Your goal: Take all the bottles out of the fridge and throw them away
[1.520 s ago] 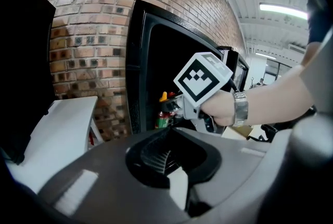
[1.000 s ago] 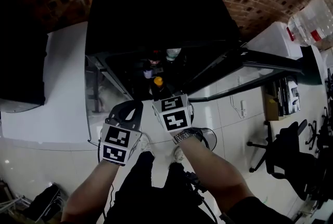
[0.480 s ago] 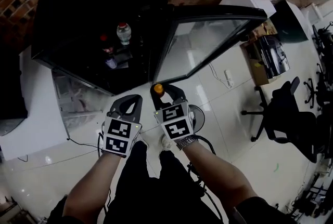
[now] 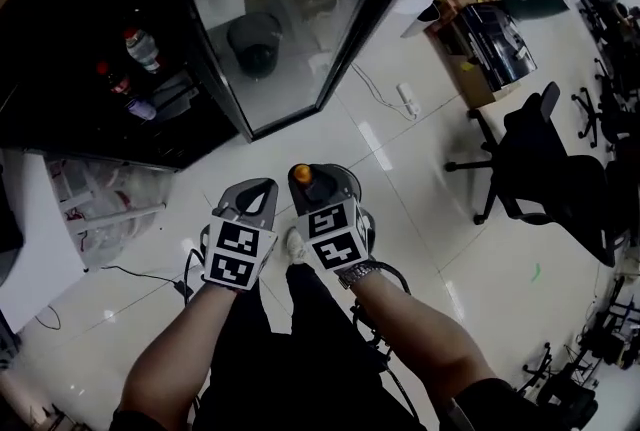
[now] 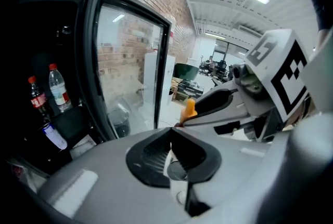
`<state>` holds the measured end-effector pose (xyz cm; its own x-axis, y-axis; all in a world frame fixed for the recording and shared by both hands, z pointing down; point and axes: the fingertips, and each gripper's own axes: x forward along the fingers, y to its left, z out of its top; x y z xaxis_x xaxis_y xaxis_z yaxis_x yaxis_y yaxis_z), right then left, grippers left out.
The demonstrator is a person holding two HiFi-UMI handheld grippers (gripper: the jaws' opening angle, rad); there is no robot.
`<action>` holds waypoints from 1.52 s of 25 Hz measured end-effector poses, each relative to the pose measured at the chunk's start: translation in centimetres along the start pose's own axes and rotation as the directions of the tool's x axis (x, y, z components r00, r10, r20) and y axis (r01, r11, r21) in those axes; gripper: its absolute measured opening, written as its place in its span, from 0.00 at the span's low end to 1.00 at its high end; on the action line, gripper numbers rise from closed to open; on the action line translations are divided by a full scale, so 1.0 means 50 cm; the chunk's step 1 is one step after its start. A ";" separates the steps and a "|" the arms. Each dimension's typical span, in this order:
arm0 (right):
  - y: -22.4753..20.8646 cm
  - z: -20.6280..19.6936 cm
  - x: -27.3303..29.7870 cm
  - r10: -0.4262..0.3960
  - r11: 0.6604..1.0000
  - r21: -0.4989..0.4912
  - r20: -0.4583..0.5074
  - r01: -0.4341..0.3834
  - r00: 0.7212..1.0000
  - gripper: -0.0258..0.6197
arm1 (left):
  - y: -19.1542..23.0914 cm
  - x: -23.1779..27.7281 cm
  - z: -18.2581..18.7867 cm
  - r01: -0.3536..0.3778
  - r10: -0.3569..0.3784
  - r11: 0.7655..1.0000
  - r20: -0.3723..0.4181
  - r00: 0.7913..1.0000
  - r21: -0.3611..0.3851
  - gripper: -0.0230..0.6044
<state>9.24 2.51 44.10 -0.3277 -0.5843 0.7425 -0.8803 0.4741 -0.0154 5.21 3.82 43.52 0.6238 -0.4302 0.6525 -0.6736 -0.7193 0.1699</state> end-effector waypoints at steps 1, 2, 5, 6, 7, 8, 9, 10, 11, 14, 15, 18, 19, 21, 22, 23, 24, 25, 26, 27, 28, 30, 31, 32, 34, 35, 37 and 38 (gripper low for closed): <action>-0.015 -0.020 0.000 -0.004 1.000 0.008 -0.006 0.004 1.000 0.25 | -0.016 0.019 -0.004 0.011 -0.011 1.000 -0.011 1.000 0.006 0.04; -0.031 -0.039 0.001 -0.008 1.000 0.014 -0.013 0.009 1.000 0.25 | -0.031 0.039 -0.008 0.020 -0.020 1.000 -0.022 1.000 0.011 0.04; -0.079 -0.104 0.017 -0.021 0.999 0.037 -0.036 0.022 0.999 0.25 | -0.071 0.110 -0.027 0.052 -0.050 0.998 -0.057 0.997 0.027 0.04; -0.093 -0.127 0.023 -0.025 0.999 0.045 -0.044 0.027 0.999 0.25 | -0.084 0.133 -0.037 0.063 -0.061 0.997 -0.071 0.996 0.031 0.04; -0.105 -0.149 0.028 -0.028 0.998 0.053 -0.053 0.031 0.998 0.25 | -0.097 0.154 -0.047 0.075 -0.072 0.997 -0.086 0.994 0.034 0.04; -0.114 -0.170 0.033 -0.031 0.998 0.061 -0.061 0.035 0.998 0.25 | -0.109 0.172 -0.057 0.086 -0.082 0.996 -0.100 0.992 0.037 0.04; -0.123 -0.188 0.038 -0.034 0.997 0.068 -0.069 0.038 0.997 0.25 | -0.120 0.188 -0.067 0.095 -0.090 0.995 -0.114 0.989 0.038 0.04; -0.130 -0.205 0.044 -0.036 0.996 0.075 -0.076 0.042 0.996 0.25 | -0.129 0.203 -0.076 0.104 -0.098 0.994 -0.127 0.987 0.041 0.04; -0.137 -0.222 0.051 -0.038 0.996 0.083 -0.084 0.045 0.996 0.25 | -0.138 0.218 -0.086 0.112 -0.105 0.993 -0.139 0.985 0.044 0.04; -0.154 -0.276 0.076 -0.040 0.993 0.103 -0.108 0.051 0.993 0.25 | -0.159 0.263 -0.116 0.135 -0.124 0.989 -0.176 0.977 0.053 0.04; -0.158 -0.293 0.086 -0.040 0.993 0.109 -0.117 0.052 0.992 0.25 | -0.163 0.277 -0.126 0.140 -0.127 0.989 -0.188 0.974 0.056 0.04; -0.165 -0.346 0.118 -0.035 0.991 0.125 -0.143 0.053 0.989 0.25 | -0.168 0.318 -0.155 0.145 -0.129 0.988 -0.218 0.967 0.061 0.04; -0.167 -0.362 0.128 -0.034 0.990 0.130 -0.152 0.054 0.988 0.25 | -0.168 0.331 -0.163 0.146 -0.129 0.987 -0.225 0.966 0.062 0.04; -0.168 -0.394 0.148 -0.031 0.988 0.142 -0.168 0.055 0.985 0.25 | -0.168 0.354 -0.179 0.149 -0.130 0.987 -0.238 0.963 0.065 0.04; -0.168 -0.408 0.157 -0.030 0.987 0.147 -0.175 0.056 0.984 0.25 | -0.168 0.364 -0.188 0.151 -0.131 0.986 -0.244 0.961 0.066 0.04; -0.169 -0.422 0.165 -0.029 0.987 0.153 -0.183 0.057 0.983 0.25 | -0.167 0.375 -0.199 0.154 -0.133 0.986 -0.251 0.959 0.065 0.04; -0.170 -0.435 0.174 -0.028 0.986 0.158 -0.190 0.059 0.981 0.25 | -0.168 0.385 -0.210 0.156 -0.135 0.986 -0.259 0.957 0.065 0.04; -0.171 -0.449 0.181 -0.028 0.985 0.162 -0.197 0.060 0.980 0.25 | -0.169 0.396 -0.223 0.160 -0.137 0.985 -0.267 0.954 0.065 0.04; -0.173 -0.461 0.189 -0.027 0.984 0.167 -0.204 0.062 0.979 0.25 | -0.170 0.406 -0.234 0.164 -0.140 0.984 -0.276 0.951 0.065 0.04; -0.175 -0.472 0.197 -0.027 0.983 0.170 -0.210 0.064 0.977 0.25 | -0.171 0.415 -0.246 0.167 -0.143 0.984 -0.283 0.948 0.065 0.04; -0.176 -0.481 0.204 -0.027 0.983 0.171 -0.215 0.065 0.976 0.25 | -0.172 0.423 -0.257 0.170 -0.145 0.983 -0.290 0.946 0.062 0.04; -0.178 -0.499 0.218 -0.027 0.983 0.171 -0.225 0.066 0.974 0.25 | -0.171 0.437 -0.277 0.173 -0.148 0.983 -0.303 0.941 0.055 0.04; -0.180 -0.508 0.225 -0.026 0.983 0.170 -0.230 0.067 0.973 0.25 | -0.171 0.442 -0.286 0.173 -0.148 0.983 -0.309 0.939 0.055 0.04; -0.182 -0.517 0.231 -0.027 0.983 0.171 -0.236 0.069 0.971 0.25 | -0.171 0.447 -0.292 0.174 -0.148 0.983 -0.313 0.938 0.057 0.04; -0.186 -0.537 0.242 -0.030 0.982 0.172 -0.252 0.075 0.967 0.25 | -0.172 0.453 -0.299 0.176 -0.148 0.982 -0.317 0.937 0.063 0.04; -0.187 -0.546 0.245 -0.032 0.982 0.173 -0.262 0.080 0.965 0.25 | -0.173 0.454 -0.303 0.178 -0.148 0.982 -0.319 0.936 0.065 0.04; -0.185 -0.560 0.248 -0.046 0.980 0.172 -0.275 0.096 0.960 0.25 | -0.172 0.451 -0.310 0.179 -0.149 0.982 -0.323 0.935 0.064 0.04; -0.185 -0.561 0.247 -0.058 0.980 0.169 -0.275 0.108 0.960 0.19 | -0.171 0.449 -0.313 0.178 -0.149 0.982 -0.325 0.934 0.062 0.04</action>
<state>22.94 9.40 72.23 -0.1691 -0.4069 0.8977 -0.9557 0.2902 -0.0485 18.77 8.83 68.29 0.5545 -0.1176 0.8238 -0.5258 -0.8169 0.2372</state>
